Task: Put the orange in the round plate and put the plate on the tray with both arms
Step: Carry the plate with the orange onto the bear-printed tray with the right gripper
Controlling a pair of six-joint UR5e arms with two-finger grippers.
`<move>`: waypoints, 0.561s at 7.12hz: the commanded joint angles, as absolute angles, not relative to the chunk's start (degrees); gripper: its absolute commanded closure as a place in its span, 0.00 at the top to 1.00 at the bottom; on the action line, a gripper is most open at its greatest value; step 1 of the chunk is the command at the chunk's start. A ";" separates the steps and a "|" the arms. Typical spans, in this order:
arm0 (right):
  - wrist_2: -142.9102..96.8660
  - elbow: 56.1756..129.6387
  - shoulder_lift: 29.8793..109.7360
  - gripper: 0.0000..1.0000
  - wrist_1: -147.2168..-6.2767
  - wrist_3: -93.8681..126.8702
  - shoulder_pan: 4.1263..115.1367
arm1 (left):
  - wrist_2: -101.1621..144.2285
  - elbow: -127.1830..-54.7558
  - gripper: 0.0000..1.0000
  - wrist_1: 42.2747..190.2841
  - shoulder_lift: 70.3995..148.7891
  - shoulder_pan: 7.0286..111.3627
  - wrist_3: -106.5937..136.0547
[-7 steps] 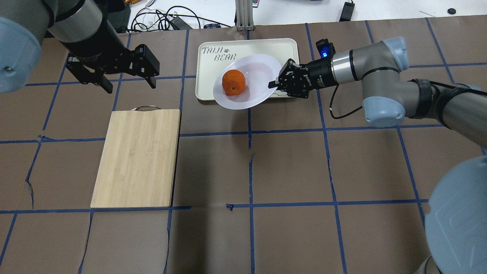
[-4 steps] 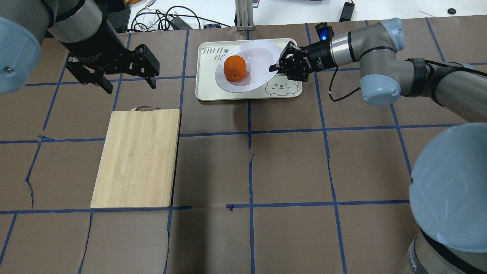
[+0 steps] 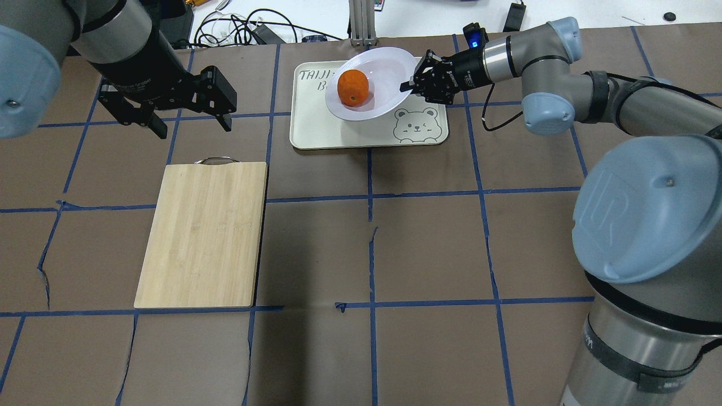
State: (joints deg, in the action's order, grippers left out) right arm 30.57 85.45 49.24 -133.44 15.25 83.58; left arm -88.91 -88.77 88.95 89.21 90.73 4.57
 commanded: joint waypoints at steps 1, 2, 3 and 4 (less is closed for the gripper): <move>29.71 82.80 45.98 0.07 -133.51 15.03 83.58 | -88.77 -88.77 1.00 88.86 89.21 90.70 4.57; 29.79 82.88 45.44 0.11 -133.51 14.94 83.58 | -88.77 -88.77 1.00 88.86 89.21 90.70 4.57; 29.79 83.05 44.83 0.16 -133.59 14.85 83.58 | -88.77 -88.77 1.00 88.86 89.21 90.70 4.57; 29.88 83.14 44.82 0.27 -133.51 14.85 83.58 | -88.86 -88.77 1.00 88.94 89.21 90.70 4.57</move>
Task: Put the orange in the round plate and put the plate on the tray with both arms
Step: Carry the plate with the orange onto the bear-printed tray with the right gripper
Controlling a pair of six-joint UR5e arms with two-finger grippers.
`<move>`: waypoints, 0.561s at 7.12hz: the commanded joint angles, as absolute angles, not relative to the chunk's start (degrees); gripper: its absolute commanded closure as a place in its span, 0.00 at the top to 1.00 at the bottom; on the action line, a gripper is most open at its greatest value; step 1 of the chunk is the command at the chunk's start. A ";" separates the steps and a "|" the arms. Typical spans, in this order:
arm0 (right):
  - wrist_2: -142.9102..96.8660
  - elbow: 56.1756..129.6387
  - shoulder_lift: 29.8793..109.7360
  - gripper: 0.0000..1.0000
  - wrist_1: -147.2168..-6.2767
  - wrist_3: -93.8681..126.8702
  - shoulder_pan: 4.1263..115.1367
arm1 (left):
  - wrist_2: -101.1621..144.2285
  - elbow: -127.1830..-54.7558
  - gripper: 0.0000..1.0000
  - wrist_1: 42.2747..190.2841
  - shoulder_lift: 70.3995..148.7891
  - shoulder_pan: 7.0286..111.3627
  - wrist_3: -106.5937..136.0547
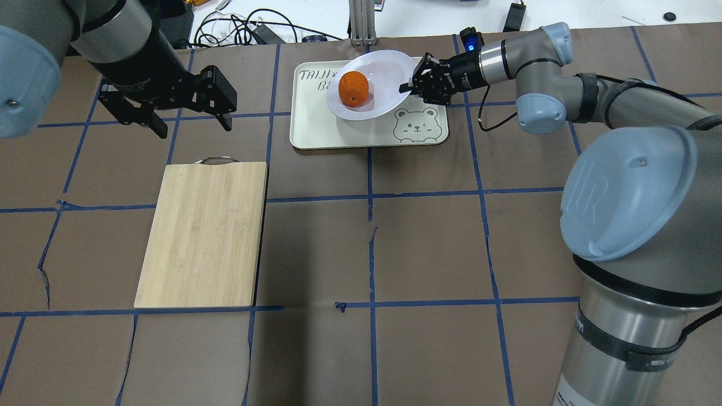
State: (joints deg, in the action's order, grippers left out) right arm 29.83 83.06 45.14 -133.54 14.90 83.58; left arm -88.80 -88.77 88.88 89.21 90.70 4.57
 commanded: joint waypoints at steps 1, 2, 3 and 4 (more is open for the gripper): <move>30.58 83.41 45.17 0.44 -133.51 14.94 83.50 | -88.86 -88.77 1.00 88.86 89.21 90.70 4.57; 30.93 82.97 45.52 0.54 -133.51 15.46 83.41 | -88.86 -88.77 1.00 88.86 89.21 90.70 4.57; 31.02 82.97 46.05 0.66 -133.42 15.64 83.41 | -88.77 -88.77 1.00 88.94 89.21 90.70 4.57; 31.37 82.62 47.97 0.73 -133.42 18.69 83.23 | -88.86 -88.77 1.00 88.86 89.21 90.70 4.57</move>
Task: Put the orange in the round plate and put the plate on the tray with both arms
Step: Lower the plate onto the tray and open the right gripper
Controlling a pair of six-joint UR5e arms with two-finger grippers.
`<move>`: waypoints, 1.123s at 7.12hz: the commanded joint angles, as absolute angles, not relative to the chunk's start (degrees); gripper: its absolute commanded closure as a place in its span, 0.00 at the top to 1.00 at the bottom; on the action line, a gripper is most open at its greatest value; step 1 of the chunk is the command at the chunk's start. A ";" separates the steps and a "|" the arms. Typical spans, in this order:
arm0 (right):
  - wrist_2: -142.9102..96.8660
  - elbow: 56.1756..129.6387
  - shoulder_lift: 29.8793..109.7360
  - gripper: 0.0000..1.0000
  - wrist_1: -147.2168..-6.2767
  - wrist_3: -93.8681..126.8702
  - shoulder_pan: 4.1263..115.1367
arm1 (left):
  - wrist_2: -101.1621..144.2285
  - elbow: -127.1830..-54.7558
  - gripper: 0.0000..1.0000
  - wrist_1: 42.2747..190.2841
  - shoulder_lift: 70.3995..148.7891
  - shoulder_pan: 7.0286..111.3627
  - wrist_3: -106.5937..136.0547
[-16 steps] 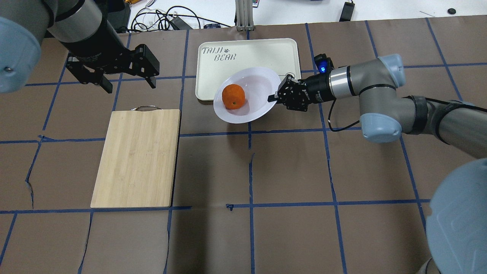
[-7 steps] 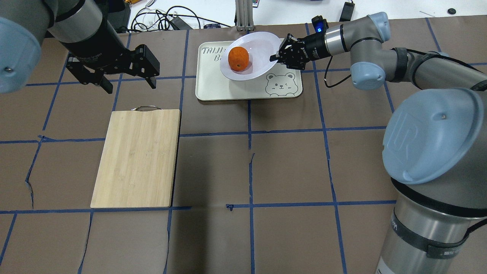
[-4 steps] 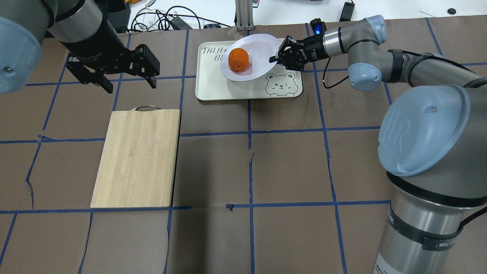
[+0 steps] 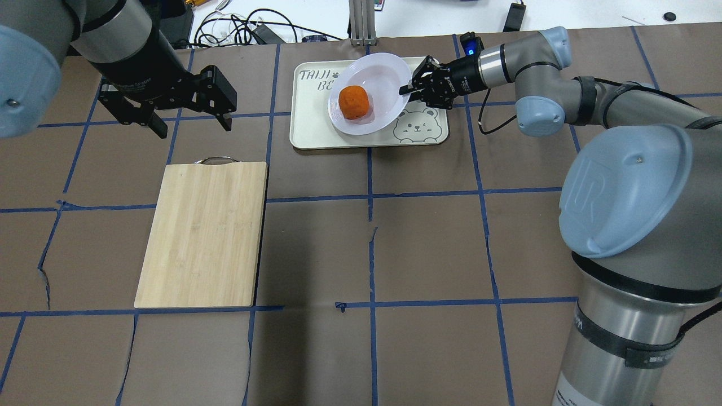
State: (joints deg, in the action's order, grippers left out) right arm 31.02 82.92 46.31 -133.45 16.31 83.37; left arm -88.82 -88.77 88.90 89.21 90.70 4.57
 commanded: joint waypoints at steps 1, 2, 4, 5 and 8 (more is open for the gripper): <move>35.47 81.49 50.42 0.84 -133.42 23.25 82.80 | -88.86 -88.77 1.00 88.86 89.21 90.70 4.57; 43.86 78.95 52.54 0.94 -132.63 22.86 82.44 | -88.68 -88.77 1.00 88.86 89.21 90.70 4.57; 53.04 77.79 59.63 1.00 -124.69 21.28 82.35 | -88.94 -88.77 1.00 88.94 89.21 90.70 4.57; 60.22 77.61 64.03 1.00 -117.58 17.62 82.35 | -88.86 -88.77 1.00 88.86 89.21 90.70 4.57; 75.31 77.61 73.36 1.00 -100.42 9.58 82.62 | -88.86 -88.77 1.00 88.94 89.21 90.53 4.57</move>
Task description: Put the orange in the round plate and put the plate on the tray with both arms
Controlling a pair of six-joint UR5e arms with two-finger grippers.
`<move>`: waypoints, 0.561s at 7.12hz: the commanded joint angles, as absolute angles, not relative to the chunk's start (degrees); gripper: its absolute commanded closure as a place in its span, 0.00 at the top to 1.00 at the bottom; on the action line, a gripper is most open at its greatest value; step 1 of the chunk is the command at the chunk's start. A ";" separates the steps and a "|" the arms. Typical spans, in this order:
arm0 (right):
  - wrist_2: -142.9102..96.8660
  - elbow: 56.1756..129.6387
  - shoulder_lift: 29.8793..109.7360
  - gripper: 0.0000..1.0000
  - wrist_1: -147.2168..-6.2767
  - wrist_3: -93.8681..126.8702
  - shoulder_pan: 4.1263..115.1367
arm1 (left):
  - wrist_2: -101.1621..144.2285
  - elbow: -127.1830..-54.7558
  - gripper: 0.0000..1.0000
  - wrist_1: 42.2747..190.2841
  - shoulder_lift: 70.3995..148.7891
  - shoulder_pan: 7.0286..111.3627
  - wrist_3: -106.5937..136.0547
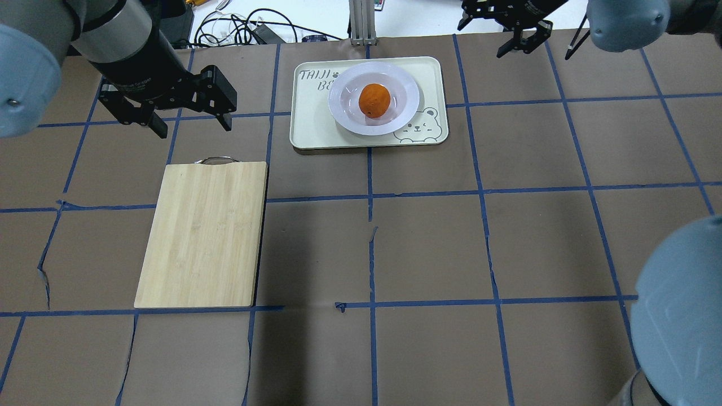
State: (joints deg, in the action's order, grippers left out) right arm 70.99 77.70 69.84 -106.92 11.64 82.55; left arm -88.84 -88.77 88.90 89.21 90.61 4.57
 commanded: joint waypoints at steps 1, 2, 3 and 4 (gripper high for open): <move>79.41 77.61 76.43 1.00 -95.67 9.58 82.79 | -88.86 -88.77 1.00 88.95 89.21 90.53 4.57; 82.85 77.69 78.03 1.00 -94.06 9.23 83.75 | -88.77 -88.77 1.00 88.95 89.21 90.53 4.57; 83.05 77.35 79.00 1.00 -92.30 9.23 84.19 | -88.86 -88.77 1.00 88.95 89.21 90.53 4.57; 83.40 76.82 79.10 1.00 -89.85 9.14 84.29 | -88.77 -88.77 1.00 88.95 89.21 90.53 4.57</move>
State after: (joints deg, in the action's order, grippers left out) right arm 82.38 77.34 78.31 -92.89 9.28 83.93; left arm -88.82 -88.77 88.95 89.21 90.53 4.57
